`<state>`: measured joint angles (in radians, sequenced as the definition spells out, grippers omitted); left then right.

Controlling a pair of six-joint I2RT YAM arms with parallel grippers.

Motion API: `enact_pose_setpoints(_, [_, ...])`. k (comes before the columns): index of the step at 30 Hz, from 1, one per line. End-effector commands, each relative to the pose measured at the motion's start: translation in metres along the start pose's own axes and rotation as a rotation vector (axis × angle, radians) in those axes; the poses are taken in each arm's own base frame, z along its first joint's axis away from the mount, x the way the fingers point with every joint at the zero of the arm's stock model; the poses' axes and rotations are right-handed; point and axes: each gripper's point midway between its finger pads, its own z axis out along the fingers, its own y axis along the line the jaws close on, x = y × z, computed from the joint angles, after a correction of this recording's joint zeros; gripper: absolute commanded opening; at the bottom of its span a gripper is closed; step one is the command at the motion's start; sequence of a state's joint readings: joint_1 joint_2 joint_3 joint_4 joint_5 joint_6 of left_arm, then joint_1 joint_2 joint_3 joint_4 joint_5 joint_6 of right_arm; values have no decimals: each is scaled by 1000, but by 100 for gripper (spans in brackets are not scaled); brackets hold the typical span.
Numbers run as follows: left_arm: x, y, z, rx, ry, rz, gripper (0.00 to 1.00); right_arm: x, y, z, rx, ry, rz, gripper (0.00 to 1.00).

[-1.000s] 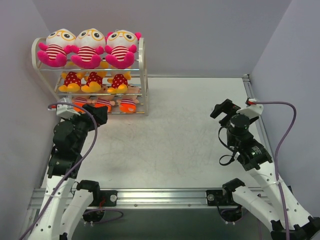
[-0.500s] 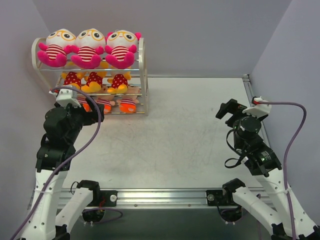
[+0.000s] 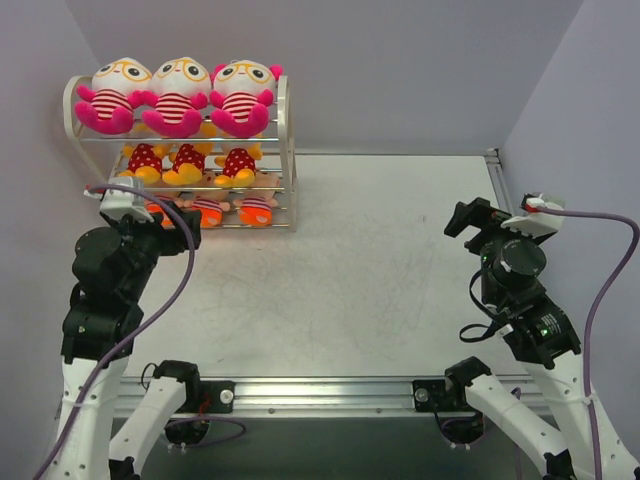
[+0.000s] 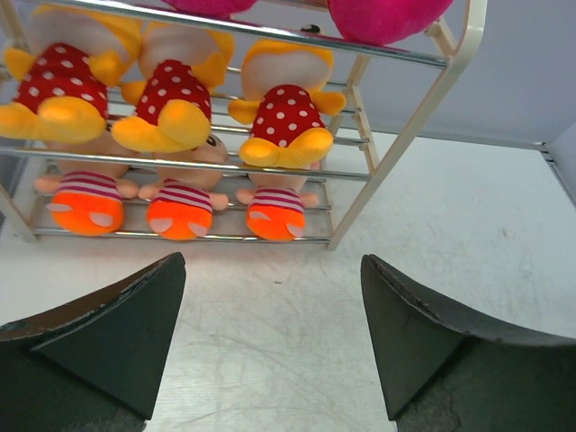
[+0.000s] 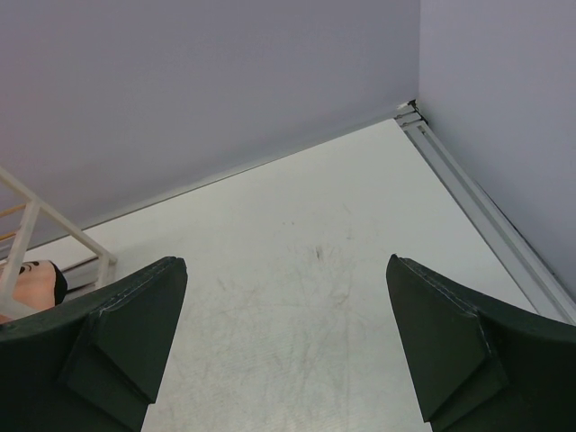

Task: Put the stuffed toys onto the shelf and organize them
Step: Place the stuffed toy onto shelf

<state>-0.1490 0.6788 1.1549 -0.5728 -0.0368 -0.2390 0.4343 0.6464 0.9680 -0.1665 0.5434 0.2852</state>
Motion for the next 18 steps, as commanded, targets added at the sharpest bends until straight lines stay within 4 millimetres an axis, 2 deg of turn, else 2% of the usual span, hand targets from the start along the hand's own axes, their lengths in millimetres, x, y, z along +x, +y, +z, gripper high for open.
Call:
enact_pose_setpoints(1, [24, -12, 33, 49, 63, -115, 86, -9, 1, 1, 8, -22, -9, 99])
enact_pose_setpoints(3, [41, -12, 52, 45, 106, -179, 82, -6, 3, 2, 1, -13, -13, 100])
enact_pose_setpoints(4, [36, -14, 61, 55, 71, -193, 81, -6, 2, 2, 0, -16, -9, 99])
enact_pose_setpoints(6, [44, -10, 76, 26, 66, -236, 75, -4, 1, 2, 4, -17, -11, 99])
enact_pose_setpoints(9, [52, -7, 101, 14, 57, -262, 73, -2, -1, 1, 8, -19, -14, 100])
enact_pose_setpoints(10, [47, -5, 108, 0, 28, -278, 73, -2, -1, 1, 6, -21, -14, 100])
enact_pose_setpoints(12, [57, -3, 125, -13, 48, -295, 72, -1, -1, 1, 7, -20, -17, 99])
enact_pose_setpoints(13, [52, -3, 131, -14, 23, -302, 72, -2, -2, 1, 8, -25, -17, 99])
enact_pose_setpoints(15, [57, -1, 143, -21, 21, -311, 71, 1, -2, 1, 9, -22, -22, 99])
enact_pose_setpoints(16, [47, -2, 148, -16, -26, -316, 70, 0, -2, 1, 11, -27, -21, 99])
enact_pose_setpoints(18, [49, 1, 157, -30, -33, -320, 67, 0, -2, 0, 8, -31, -20, 100])
